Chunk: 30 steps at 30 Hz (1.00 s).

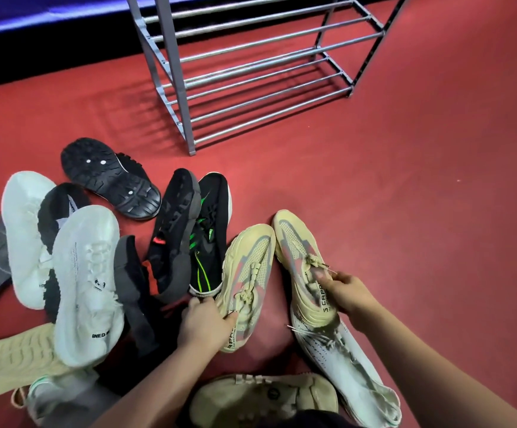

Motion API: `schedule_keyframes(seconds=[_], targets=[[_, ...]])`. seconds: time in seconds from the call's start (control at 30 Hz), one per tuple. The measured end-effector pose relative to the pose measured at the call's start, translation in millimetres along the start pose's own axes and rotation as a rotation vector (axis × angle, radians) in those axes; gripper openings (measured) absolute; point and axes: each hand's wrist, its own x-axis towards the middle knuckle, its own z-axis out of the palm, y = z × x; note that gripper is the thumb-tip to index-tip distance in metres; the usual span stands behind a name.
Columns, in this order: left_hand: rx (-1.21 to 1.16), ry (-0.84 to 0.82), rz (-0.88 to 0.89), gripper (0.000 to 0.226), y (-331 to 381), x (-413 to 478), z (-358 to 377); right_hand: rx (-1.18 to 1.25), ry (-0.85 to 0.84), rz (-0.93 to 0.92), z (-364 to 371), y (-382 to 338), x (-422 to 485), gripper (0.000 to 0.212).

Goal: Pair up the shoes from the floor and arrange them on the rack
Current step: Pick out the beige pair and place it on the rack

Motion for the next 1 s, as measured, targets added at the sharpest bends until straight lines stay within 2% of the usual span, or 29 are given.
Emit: schedule_keyframes(seconds=[0.13,0.3,0.63,0.77,1.0], targets=[[-0.127,-0.07,-0.011,0.042,-5.1,0.0,-3.7,0.026,0.11,0.018,8.6,-2.8,1.0,0.022],[-0.315,-0.043,0.011,0.032,0.6,-9.4,-29.9,0.125,0.171,-0.007,11.0,-19.0,-20.4,0.024],[-0.741,-0.07,0.159,0.034,-0.9,-34.0,-140.6,0.226,0.15,-0.222,14.0,-115.3,-122.3,0.022],[-0.798,-0.088,0.172,0.031,2.8,-51.7,-176.4,0.223,0.132,-0.279,11.0,-154.4,-151.0,0.021],[-0.962,-0.06,0.119,0.031,23.6,-32.1,-208.5,0.23,0.087,-0.349,-1.5,-206.7,-120.4,0.011]])
